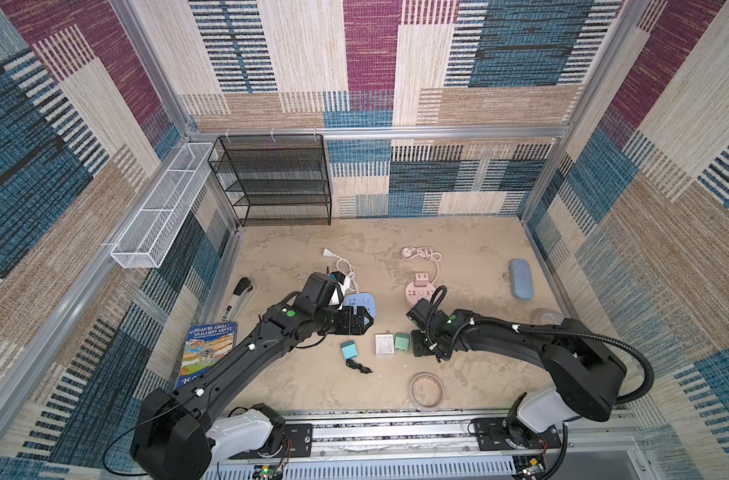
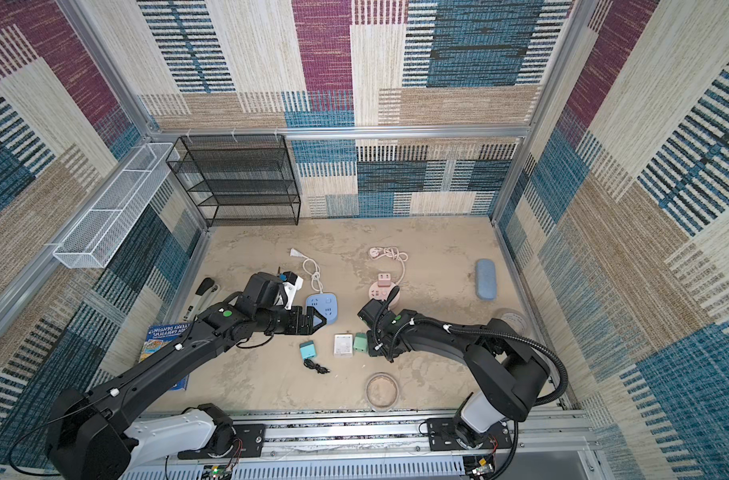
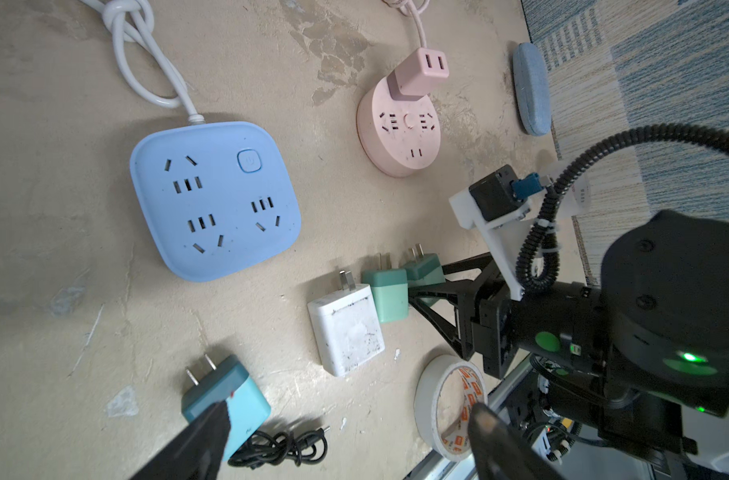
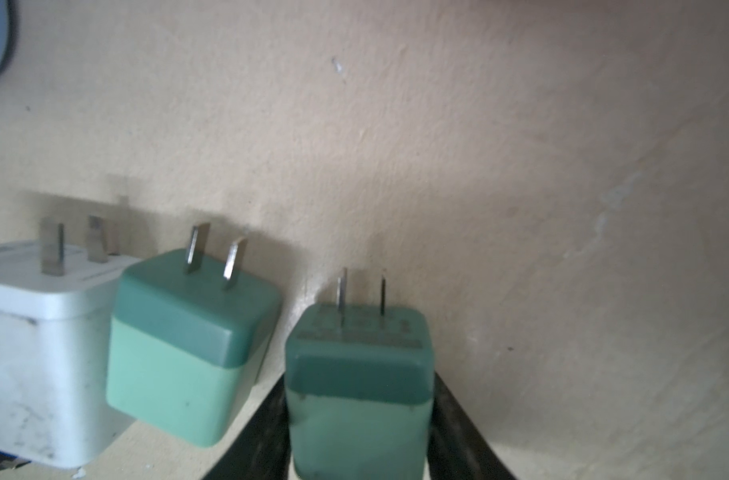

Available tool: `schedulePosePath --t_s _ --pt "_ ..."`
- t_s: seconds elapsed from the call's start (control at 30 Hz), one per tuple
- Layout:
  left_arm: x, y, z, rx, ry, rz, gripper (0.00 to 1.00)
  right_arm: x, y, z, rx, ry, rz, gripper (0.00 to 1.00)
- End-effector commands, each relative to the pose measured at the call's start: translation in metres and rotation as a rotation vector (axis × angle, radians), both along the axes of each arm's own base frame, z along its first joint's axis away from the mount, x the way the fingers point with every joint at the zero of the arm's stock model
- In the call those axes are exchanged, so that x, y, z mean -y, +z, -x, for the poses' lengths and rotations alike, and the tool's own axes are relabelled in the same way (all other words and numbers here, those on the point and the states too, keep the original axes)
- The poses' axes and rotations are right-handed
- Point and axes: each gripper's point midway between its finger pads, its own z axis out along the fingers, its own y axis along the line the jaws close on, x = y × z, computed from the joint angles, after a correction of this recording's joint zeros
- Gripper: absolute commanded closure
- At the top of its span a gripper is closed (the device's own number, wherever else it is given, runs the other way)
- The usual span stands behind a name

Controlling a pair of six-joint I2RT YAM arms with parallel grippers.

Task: Insert the plug
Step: 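Reach the right gripper to the mint-green charger and close on it, then lift the mint-green charger with the right gripper while the left gripper approaches it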

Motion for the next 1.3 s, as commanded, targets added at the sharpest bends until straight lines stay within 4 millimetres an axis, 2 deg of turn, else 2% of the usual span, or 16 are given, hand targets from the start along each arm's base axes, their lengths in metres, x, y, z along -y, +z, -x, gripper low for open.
schedulePosePath --t_s 0.0,0.07,0.13,0.2,0.37,0.5,0.6,0.83,1.1,1.2,1.27 --pt "0.002 0.000 -0.002 0.003 0.008 0.011 0.06 -0.001 -0.001 -0.004 0.022 0.020 0.010 0.57" --pt "0.001 -0.001 -0.001 0.000 0.008 0.011 0.07 0.000 0.002 -0.006 0.033 0.036 0.022 0.68" --pt "0.002 0.000 -0.001 0.000 0.007 0.013 0.07 0.003 0.005 -0.009 0.049 0.050 0.044 0.88" --pt "0.003 -0.001 -0.001 -0.008 0.007 0.016 0.08 0.005 0.014 -0.013 0.070 0.074 0.075 1.00" --pt "0.012 0.003 0.000 -0.044 -0.003 0.055 0.10 -0.009 0.055 -0.015 0.155 0.222 0.003 1.00" --pt "0.026 0.007 -0.002 -0.066 -0.015 0.111 0.13 -0.035 0.096 -0.009 0.250 0.370 -0.150 1.00" --pt "0.035 0.007 -0.004 -0.086 -0.023 0.132 0.16 -0.045 0.114 -0.003 0.296 0.440 -0.201 1.00" --pt "0.057 0.008 -0.003 -0.124 -0.057 0.217 0.18 -0.059 0.123 0.004 0.318 0.492 -0.217 1.00" --pt "0.069 0.012 0.000 -0.140 -0.082 0.289 0.24 -0.072 0.129 0.007 0.328 0.532 -0.219 1.00" --pt "0.072 0.013 0.004 -0.155 -0.104 0.305 0.27 -0.074 0.132 0.004 0.341 0.531 -0.219 1.00" --pt "0.074 0.013 0.006 -0.164 -0.114 0.316 0.33 -0.074 0.136 0.002 0.352 0.528 -0.217 1.00"
